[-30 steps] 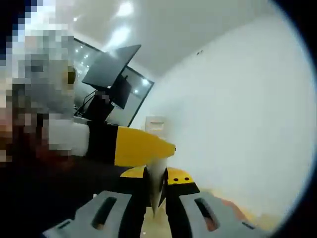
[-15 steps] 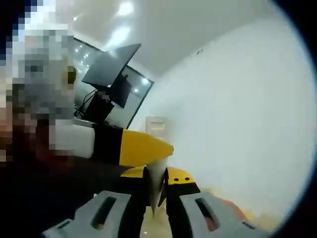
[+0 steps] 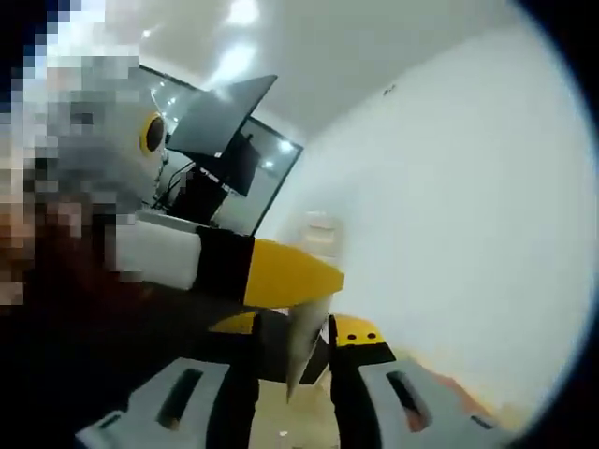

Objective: Open the drawer, pick up the cosmetic bottles from the table one by one, place them into the drawer, release the gripper, close the drawer, and move the gripper away

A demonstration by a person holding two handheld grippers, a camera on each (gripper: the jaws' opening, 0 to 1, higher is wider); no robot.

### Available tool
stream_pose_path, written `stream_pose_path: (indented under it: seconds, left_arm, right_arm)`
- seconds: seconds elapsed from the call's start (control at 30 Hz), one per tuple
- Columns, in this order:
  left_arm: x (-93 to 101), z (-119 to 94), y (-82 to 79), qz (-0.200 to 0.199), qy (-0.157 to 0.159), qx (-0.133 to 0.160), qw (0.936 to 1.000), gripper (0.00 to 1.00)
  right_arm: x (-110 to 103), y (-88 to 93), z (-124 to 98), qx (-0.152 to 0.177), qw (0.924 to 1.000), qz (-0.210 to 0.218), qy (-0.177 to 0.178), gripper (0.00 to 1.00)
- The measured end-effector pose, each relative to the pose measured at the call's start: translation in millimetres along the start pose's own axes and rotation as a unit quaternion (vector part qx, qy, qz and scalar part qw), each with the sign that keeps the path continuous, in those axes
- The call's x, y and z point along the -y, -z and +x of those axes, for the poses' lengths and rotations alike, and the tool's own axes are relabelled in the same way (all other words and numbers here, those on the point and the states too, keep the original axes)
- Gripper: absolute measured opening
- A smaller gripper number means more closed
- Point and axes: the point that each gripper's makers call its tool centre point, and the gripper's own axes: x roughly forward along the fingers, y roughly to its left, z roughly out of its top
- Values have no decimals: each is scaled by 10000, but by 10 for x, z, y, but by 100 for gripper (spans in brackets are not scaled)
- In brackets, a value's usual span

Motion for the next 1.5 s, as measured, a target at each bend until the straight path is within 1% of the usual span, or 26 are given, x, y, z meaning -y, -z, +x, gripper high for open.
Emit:
stream_pose_path:
  seconds: [0.07, 0.1, 0.13, 0.17, 0.2, 0.23, 0.27, 0.33, 0.37, 0.4, 0.43, 0.5, 0.53, 0.57, 0.6, 0.67, 0.8, 0.87, 0.9, 0.93, 1.0, 1.03, 1.17, 1.23, 1.4, 1.5]
  left_arm:
    - [-24, 1, 3, 57, -3, -52, 10000, 16]
    - [-39, 5, 18, 70, 10, -120, 9999, 16]
    - [-57, 8, 32, 62, 7, -179, 9998, 16]
    - [-78, 13, 45, 65, 1, -218, 9997, 16]
    - [-99, 17, 61, 69, -6, -268, 9996, 16]
    - [-121, 22, 77, 62, -17, -316, 9995, 16]
    - [-143, 28, 94, 59, -24, -363, 9993, 16]
    - [-191, 44, 147, 45, -42, -527, 9986, 16]
    - [-211, 54, 175, 61, -38, -619, 9981, 16]
    - [-229, 61, 201, 41, -43, -715, 9974, 15]
    - [-248, 75, 209, 34, -42, -736, 9973, 15]
    - [-272, 86, 266, 39, -21, -926, 9957, 15]
    - [-279, 92, 279, 53, -12, -961, 9954, 15]
    - [-282, 94, 329, 83, 25, -1105, 9938, 15]
    - [-294, 94, 381, 57, 15, -1261, 9920, 15]
    - [-307, 105, 461, 126, 49, -1468, 9891, 15]
    - [-340, 118, 565, 245, 37, -1664, 9858, 15]
    - [-360, 125, 643, 321, 50, -1849, 9822, 15]
    - [-372, 128, 660, 333, 34, -1891, 9814, 15]
    - [-385, 132, 691, 377, 27, -1968, 9797, 15]
    - [-413, 137, 756, 338, 0, -2138, 9763, 15]
    - [-445, 130, 789, 276, -79, -2239, 9742, 15]
    - [-483, 151, 851, 227, -80, -2385, 9708, 15]
    - [-453, 137, 885, 230, -44, -2447, 9693, 15]
    - [-435, 104, 1000, 433, -38, -2790, 9593, 15]
    - [-453, 122, 1041, 441, -18, -2988, 9533, 15]
  right_arm:
    - [-74, 36, -14, -108, 9993, 145, -341, 37]
    - [-93, 76, -25, -240, 9983, 205, -488, 38]
    - [-81, 116, -41, -371, 9977, 198, -540, 38]
    - [-41, 101, -45, -303, 9983, 151, -471, 38]
    - [-27, 119, -61, -345, 9981, 103, -498, 38]
    - [-40, 173, -89, -527, 9965, 89, -649, 38]
    - [-19, 167, -99, -515, 9965, 71, -650, 38]
    - [-15, 201, -136, -641, 9950, -9, -762, 38]
    - [-6, 202, -145, -651, 9949, -28, -765, 38]
    - [-9, 217, -165, -710, 9939, -96, -838, 38]
    - [-15, 230, -185, -768, 9928, -134, -911, 38]
    - [-37, 269, -234, -902, 9897, -200, -1097, 38]
    - [-33, 277, -251, -923, 9890, -259, -1130, 38]
    - [-28, 295, -272, -972, 9878, -314, -1172, 38]
    - [-16, 302, -279, -983, 9876, -357, -1172, 38]
    - [17, 322, -299, -1033, 9868, -441, -1167, 38]
    - [74, 367, -339, -1129, 9852, -525, -1178, 38]
    - [99, 404, -363, -1210, 9838, -565, -1193, 38]
    - [122, 425, -374, -1252, 9833, -598, -1176, 38]
    - [172, 434, -357, -1273, 9832, -605, -1161, 38]
    - [196, 456, -361, -1306, 9830, -592, -1148, 38]
    - [200, 467, -360, -1310, 9830, -586, -1143, 38]
    - [204, 517, -332, -1382, 9818, -606, -1156, 38]
    - [186, 538, -338, -1418, 9807, -645, -1181, 38]
    - [159, 564, -370, -1472, 9789, -672, -1249, 38]
    - [168, 574, -391, -1501, 9783, -694, -1247, 38]
